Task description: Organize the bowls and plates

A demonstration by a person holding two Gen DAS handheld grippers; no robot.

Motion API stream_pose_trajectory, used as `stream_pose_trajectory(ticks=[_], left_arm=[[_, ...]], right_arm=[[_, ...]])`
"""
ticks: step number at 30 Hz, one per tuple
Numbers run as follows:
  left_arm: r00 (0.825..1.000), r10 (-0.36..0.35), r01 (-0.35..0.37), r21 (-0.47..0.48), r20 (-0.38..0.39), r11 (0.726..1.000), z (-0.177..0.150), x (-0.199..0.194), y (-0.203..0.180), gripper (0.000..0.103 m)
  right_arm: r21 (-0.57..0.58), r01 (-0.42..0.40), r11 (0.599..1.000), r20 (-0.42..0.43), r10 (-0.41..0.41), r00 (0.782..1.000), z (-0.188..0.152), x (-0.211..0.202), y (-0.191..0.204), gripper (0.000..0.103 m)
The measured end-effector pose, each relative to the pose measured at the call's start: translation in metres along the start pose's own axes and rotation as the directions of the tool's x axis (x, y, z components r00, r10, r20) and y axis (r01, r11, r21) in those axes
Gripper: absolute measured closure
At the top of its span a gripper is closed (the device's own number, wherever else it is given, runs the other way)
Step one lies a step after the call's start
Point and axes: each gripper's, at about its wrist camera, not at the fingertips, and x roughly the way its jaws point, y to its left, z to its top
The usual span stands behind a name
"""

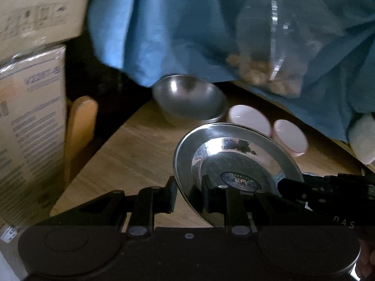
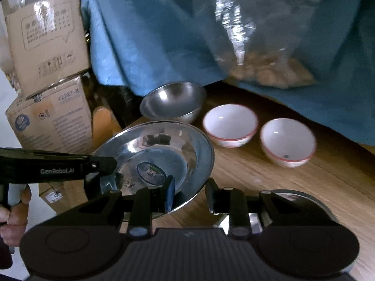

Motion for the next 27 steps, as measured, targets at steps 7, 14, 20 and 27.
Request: stream_pose_trajectory(ticks=[7, 14, 20, 27], left_arm=[[0.999, -0.033, 0.033, 0.055, -0.005, 0.998, 0.003, 0.000, -0.042, 0.079], [0.998, -0.058, 0.060, 0.104, -0.021, 0.993, 0.004, 0.009, -0.080, 0.078], [0.996, -0.075, 0.081, 0.142, -0.048, 0.987, 0.001, 0.016, -0.106, 0.078], [0.992, -0.087, 0.102, 0.171, -0.093, 0.980, -0.012, 0.026, -0.125, 0.077]], right_arm=[[0.036, 0.034, 0.999, 0.031, -0.035, 0.999, -0.010, -0.028, -0.031, 0.071], [0.079, 0.062, 0.995, 0.045, -0.065, 0.997, -0.019, -0.054, -0.060, 0.071], [0.097, 0.079, 0.992, 0.040, -0.083, 0.996, -0.030, -0.068, -0.082, 0.071], [0.128, 0.089, 0.988, 0.002, -0.090, 0.996, -0.044, -0.077, -0.101, 0.071]])
